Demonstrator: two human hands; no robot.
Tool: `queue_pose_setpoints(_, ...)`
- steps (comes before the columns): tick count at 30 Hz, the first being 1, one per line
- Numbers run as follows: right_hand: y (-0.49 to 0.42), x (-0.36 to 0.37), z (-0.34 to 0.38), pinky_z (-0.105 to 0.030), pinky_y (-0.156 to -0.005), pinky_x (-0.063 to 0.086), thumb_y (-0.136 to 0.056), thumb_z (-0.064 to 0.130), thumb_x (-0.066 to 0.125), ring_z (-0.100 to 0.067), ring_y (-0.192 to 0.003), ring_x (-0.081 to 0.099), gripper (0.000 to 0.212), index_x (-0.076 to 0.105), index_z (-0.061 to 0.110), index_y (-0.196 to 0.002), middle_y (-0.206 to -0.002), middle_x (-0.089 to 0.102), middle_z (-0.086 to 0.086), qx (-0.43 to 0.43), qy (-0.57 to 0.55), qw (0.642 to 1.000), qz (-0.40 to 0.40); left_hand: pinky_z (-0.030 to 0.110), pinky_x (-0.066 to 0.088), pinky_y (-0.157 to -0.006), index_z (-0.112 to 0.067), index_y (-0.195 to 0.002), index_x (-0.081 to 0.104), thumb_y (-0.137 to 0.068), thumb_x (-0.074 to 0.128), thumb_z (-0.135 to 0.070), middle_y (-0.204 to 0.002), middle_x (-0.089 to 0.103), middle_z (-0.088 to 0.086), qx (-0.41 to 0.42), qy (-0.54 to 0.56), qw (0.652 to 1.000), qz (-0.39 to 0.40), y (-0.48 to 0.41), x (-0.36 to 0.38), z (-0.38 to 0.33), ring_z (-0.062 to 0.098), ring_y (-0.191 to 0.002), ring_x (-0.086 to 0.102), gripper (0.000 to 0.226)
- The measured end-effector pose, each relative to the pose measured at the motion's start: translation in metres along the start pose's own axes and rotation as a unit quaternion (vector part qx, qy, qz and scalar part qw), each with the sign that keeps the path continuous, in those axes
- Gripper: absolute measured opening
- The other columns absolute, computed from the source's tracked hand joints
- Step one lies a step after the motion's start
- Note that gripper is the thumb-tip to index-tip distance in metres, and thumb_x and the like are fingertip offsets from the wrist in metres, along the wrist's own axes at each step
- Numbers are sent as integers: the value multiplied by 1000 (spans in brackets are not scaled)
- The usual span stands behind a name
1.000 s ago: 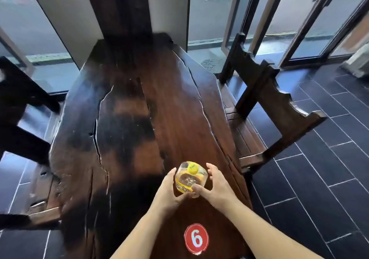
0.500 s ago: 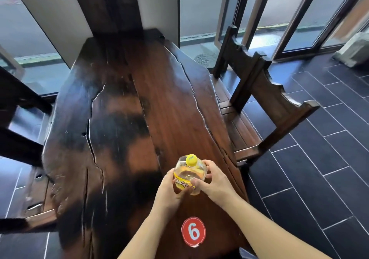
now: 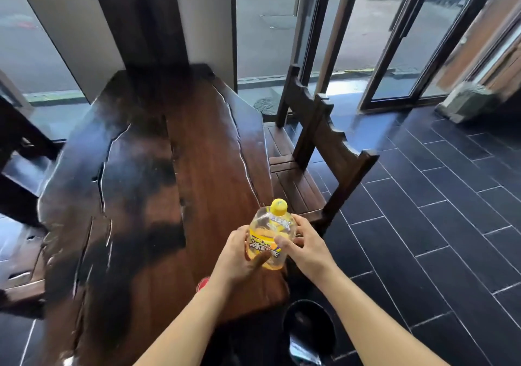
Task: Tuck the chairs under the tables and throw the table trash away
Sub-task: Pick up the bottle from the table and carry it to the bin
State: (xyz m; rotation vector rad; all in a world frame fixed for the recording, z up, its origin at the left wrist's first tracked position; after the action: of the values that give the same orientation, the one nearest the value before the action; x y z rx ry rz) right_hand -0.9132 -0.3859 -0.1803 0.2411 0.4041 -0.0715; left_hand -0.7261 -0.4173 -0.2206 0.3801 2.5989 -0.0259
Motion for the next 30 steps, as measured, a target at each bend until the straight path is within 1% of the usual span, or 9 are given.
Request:
queue_pose_setpoints(4,43,-63,-22,-8,-70,47,-87,48,73,-2,-104,62,57,47,33,-135,-121,64,12,3,-13,1000,2,39,51,-95,-25,-130,53,-67,60,-86,-120,57,-7,8,3,1000,10,30,53,-47,9,-114,55,88)
queue_pose_setpoints(8,68,-104,-42,-20,-84,54,-75,66,70,-8,-111,63,81,44,31,-143,-127,63,9,-8,-15,1000,-1,42,55,-90,-47,-119,50,-70,70,-75,-115,58,-12,10,19,1000,14,50,92,-77,10,-107,61,60)
queue_pose_setpoints(12,92,-141,-65,-17,-78,56,-84,53,73,-6,-106,66,65,46,30,-139,-125,65,8,-12,-40,999,-3,43,57,-87,-54,-116,49,-72,72,-72,-114,61,-12,29,33,999,30,63,128,-108,12,-105,63,53)
queue_pose_setpoints(17,100,-162,-98,-39,-94,58,-71,77,66,-11,-112,65,89,42,34,-144,-130,62,6,1,-38,999,-7,38,56,-90,-52,-120,48,-71,70,-74,-117,64,-10,26,41,996,70,65,160,-117,8,-107,63,57)
queue_pose_setpoints(20,100,-167,-118,-25,-87,58,-69,78,63,-7,-110,64,89,43,32,-143,-128,62,8,21,-36,999,-13,31,54,-92,-42,-126,49,-71,69,-75,-121,61,-11,7,31,994,102,58,180,-107,2,-109,60,68)
queue_pose_setpoints(22,98,-169,-132,-13,-77,52,-66,78,60,-1,-107,63,87,45,34,-139,-125,62,13,32,-29,999,-15,27,54,-91,-37,-129,50,-75,72,-66,-122,61,-12,-11,22,993,119,52,195,-95,-2,-108,59,65)
queue_pose_setpoints(26,86,-156,-188,-12,-73,49,-69,69,66,5,-98,65,76,50,35,-135,-116,67,15,94,-37,995,-4,9,49,-75,-24,-122,54,-85,78,-25,-103,64,-11,-77,33,983,165,44,231,-57,-9,-85,62,45)
queue_pose_setpoints(28,81,-144,-218,-13,-72,48,-78,56,69,7,-94,65,60,50,39,-131,-112,68,15,126,-36,991,-9,5,46,-72,-25,-120,54,-85,77,-20,-97,63,-16,-94,32,980,175,39,251,-32,-8,-82,63,42)
queue_pose_setpoints(30,74,-132,-254,-13,-73,48,-87,44,73,10,-94,64,48,49,43,-128,-110,68,17,155,-36,987,-13,2,44,-72,-29,-120,54,-85,78,-21,-98,64,-18,-114,37,974,191,36,271,-1,-16,-83,60,43)
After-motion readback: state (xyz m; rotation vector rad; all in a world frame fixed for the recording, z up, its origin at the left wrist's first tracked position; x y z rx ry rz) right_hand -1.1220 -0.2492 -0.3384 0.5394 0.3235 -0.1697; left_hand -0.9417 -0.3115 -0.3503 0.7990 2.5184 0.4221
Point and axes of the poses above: each hand's wrist, its own y-axis away from the middle knuckle, its own x-axis out of the palm, z = x × y, the point moved 2 cm from there along -y, towards the middle knuckle
